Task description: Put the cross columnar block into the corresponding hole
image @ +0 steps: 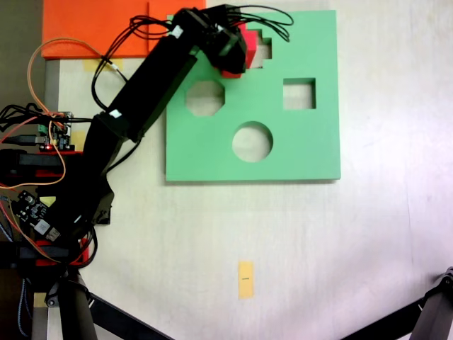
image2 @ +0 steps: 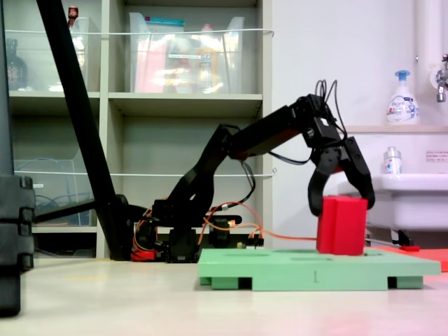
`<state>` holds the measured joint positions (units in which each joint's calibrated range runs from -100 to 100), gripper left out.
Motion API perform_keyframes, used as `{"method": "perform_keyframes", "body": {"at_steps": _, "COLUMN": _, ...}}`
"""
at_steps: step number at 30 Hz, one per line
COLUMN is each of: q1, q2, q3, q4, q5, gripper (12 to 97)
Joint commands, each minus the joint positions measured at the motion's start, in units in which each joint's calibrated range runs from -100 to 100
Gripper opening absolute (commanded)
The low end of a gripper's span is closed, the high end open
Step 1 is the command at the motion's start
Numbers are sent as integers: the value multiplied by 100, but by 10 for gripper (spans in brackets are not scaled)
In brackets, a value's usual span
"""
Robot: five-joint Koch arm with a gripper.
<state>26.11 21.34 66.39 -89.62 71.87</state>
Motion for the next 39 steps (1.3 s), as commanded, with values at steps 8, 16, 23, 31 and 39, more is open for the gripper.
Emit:
{"method": "perform_keyframes", "body": {"at_steps": 8, "q1": -44, "q2": -737, "q3": 201, "q4": 70, "q5": -34, "gripper": 462}}
{"method": "perform_keyframes", "body": {"at_steps": 16, "q1": -122, "q2": -570, "q3": 240, "q4": 850, "q5": -313, "gripper": 487}}
{"method": "perform_keyframes", "body": {"at_steps": 23, "q1": -171, "q2": -179, "q3": 260, "q4": 1408, "q5": -694, "gripper": 493}}
{"method": "perform_keyframes", "body": {"at_steps": 31, "q1": -166, "q2": 310, "q3": 280, "q4": 1851, "q5": -791, "gripper": 499}}
{"method": "perform_keyframes", "body": {"at_steps": 39, "q1": -103, "q2": 478, "q3": 280, "q4": 1909, "q5": -552, "gripper": 503}}
